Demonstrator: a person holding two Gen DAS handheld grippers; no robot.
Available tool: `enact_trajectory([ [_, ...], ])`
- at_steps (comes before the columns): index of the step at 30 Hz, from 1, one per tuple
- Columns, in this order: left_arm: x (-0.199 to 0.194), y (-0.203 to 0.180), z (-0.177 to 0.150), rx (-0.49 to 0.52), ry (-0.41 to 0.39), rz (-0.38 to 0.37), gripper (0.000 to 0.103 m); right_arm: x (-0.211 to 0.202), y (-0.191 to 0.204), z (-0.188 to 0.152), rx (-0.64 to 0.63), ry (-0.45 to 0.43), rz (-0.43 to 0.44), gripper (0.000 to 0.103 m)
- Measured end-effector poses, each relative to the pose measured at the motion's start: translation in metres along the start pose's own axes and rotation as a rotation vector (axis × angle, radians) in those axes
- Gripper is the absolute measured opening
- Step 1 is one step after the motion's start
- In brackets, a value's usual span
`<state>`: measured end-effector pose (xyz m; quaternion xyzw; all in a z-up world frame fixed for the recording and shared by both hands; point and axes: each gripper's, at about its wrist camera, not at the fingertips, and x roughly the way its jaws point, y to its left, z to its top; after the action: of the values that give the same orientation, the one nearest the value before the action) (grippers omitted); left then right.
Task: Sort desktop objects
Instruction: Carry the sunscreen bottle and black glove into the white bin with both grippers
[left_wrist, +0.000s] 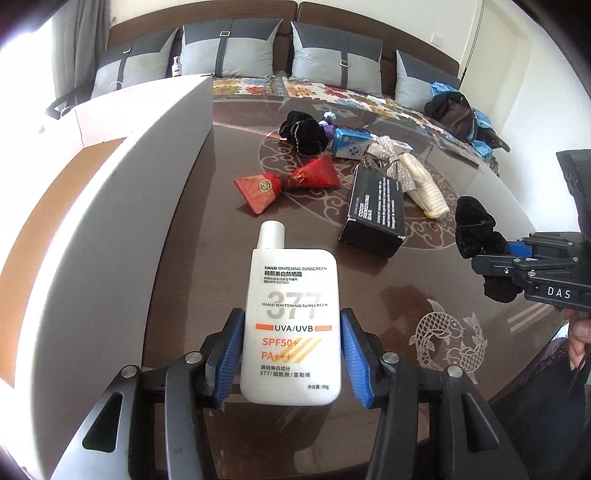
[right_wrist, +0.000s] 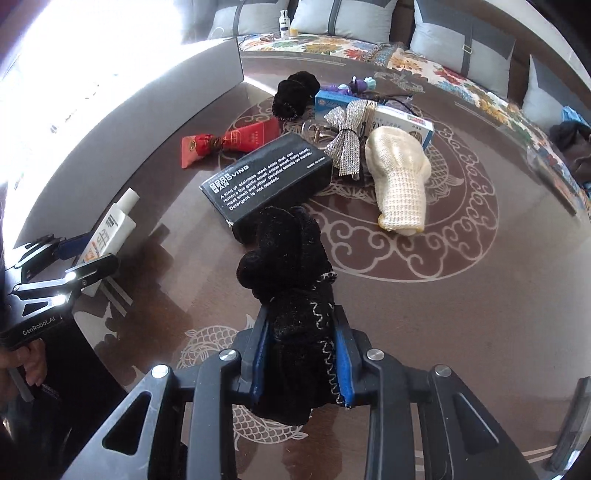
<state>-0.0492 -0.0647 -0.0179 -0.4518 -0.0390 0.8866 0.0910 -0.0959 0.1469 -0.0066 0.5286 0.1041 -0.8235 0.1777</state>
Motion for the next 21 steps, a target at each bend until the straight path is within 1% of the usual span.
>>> enact_trajectory([
  [4,-0.033,0.007,0.018,-0.052,-0.067,-0.064,0.051,-0.03,0.005,0.019,-0.023,-0.04,0.002,0.031],
  [6,-0.055,0.019,0.03,-0.079,-0.108,-0.085,0.051,-0.043,0.018,0.032,-0.039,-0.067,0.018,0.031],
  [8,-0.078,0.037,0.044,-0.1,-0.146,-0.085,0.051,-0.055,0.036,0.049,-0.053,-0.102,0.054,0.031],
  [11,-0.109,0.078,0.062,-0.135,-0.196,-0.039,0.051,-0.071,0.08,0.076,-0.085,-0.16,0.127,0.031],
  [14,-0.124,0.129,0.068,-0.18,-0.21,0.061,0.051,-0.085,0.135,0.099,-0.133,-0.21,0.214,0.031],
  [16,-0.126,0.166,0.063,-0.238,-0.191,0.104,0.051,-0.088,0.177,0.115,-0.171,-0.223,0.267,0.031],
  [18,-0.123,0.199,0.053,-0.288,-0.165,0.154,0.051,-0.087,0.222,0.127,-0.223,-0.234,0.298,0.032],
  [21,-0.11,0.235,0.03,-0.341,-0.109,0.215,0.051,-0.075,0.279,0.141,-0.288,-0.22,0.333,0.032],
])
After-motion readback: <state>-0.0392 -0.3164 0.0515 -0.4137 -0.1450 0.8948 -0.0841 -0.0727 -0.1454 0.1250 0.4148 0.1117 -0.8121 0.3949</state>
